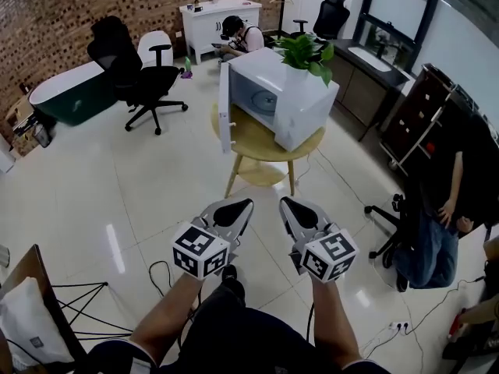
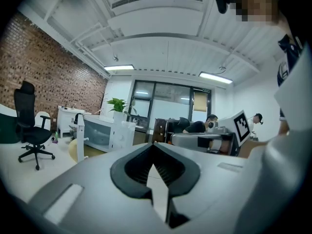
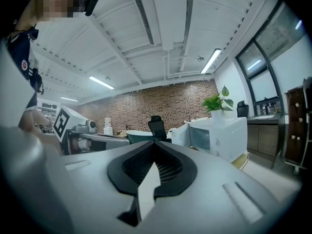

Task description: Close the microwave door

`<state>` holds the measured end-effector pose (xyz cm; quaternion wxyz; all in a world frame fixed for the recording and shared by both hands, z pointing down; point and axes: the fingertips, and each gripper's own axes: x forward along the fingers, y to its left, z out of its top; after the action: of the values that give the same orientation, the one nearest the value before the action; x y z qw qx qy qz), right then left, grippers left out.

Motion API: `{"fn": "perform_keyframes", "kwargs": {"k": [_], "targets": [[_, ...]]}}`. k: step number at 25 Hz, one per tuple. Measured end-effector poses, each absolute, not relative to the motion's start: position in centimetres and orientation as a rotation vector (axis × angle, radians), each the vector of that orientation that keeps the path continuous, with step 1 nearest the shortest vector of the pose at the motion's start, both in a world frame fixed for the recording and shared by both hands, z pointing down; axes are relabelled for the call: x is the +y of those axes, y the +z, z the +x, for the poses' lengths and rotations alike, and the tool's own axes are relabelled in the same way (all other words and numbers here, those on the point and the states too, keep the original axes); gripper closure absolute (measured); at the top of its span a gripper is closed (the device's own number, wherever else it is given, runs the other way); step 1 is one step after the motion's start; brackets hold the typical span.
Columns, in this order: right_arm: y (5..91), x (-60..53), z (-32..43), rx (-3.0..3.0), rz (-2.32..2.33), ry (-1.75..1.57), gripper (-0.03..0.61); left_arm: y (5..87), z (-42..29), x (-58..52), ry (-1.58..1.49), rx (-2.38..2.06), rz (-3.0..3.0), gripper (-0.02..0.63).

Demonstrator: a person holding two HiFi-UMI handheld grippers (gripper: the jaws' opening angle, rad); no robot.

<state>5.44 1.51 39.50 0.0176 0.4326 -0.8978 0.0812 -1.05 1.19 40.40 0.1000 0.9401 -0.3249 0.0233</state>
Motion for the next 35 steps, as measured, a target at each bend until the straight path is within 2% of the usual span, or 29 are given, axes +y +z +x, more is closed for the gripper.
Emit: {"fn": "perform_keyframes", "kwargs": {"k": [12,35], "targets": [[38.6,-9.8,4.2,-2.743,1.435,0.249,0.577,39.8,-3.2,-11.2,0.107,-0.908,2.814,0.603],[40.2,-22.6,7.7,-2.823,1.253,0.285,0.577,42.6,-2.3,-22.5,0.109,-1.161,2.662,0.603]]}}
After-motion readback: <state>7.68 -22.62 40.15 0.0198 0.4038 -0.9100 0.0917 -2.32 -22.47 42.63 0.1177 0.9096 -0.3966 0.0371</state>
